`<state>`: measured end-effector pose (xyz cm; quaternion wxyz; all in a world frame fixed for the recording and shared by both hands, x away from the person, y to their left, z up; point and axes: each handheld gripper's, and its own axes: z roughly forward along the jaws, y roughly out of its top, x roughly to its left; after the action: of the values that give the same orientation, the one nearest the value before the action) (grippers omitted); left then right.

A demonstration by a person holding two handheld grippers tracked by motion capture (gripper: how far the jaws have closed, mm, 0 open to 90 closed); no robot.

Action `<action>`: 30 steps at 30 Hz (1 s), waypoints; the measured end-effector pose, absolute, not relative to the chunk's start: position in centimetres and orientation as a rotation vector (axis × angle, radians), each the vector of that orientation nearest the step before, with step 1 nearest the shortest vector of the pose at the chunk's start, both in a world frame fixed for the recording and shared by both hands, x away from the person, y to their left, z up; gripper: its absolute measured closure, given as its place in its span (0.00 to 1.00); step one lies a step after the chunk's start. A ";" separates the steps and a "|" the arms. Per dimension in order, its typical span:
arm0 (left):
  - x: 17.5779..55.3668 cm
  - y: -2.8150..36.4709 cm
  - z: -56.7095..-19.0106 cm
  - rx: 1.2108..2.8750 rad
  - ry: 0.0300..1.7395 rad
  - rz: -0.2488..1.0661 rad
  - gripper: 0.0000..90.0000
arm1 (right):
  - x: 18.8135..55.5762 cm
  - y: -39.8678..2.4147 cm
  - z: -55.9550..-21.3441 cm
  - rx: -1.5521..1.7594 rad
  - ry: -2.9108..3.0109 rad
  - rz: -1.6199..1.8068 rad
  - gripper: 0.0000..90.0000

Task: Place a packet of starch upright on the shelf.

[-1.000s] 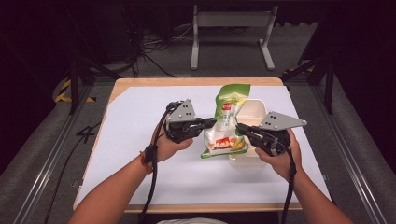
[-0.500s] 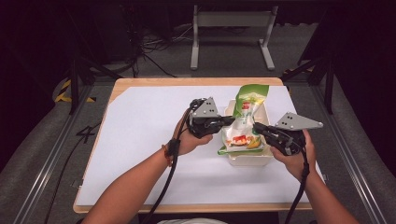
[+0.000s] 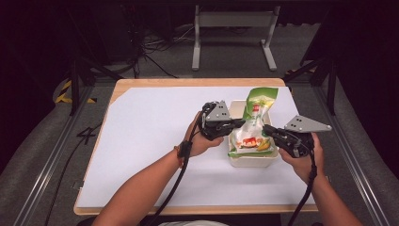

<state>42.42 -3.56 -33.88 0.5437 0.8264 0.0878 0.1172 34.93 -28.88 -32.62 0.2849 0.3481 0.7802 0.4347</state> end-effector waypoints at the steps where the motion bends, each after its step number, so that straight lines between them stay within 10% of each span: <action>1: 42.5 -3.7 -34.0 1.962 0.207 0.281 1.00 | 35.0 -29.0 -32.8 0.932 2.086 1.158 0.97; 30: 42.8 -5.9 -36.7 1.997 0.149 0.270 0.99 | 34.8 -30.2 -36.1 1.022 2.130 1.106 0.97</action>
<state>42.77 -5.88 -36.74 0.5314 0.8372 0.0623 0.1131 34.75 -30.21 -36.08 0.2633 0.3781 0.7876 0.4091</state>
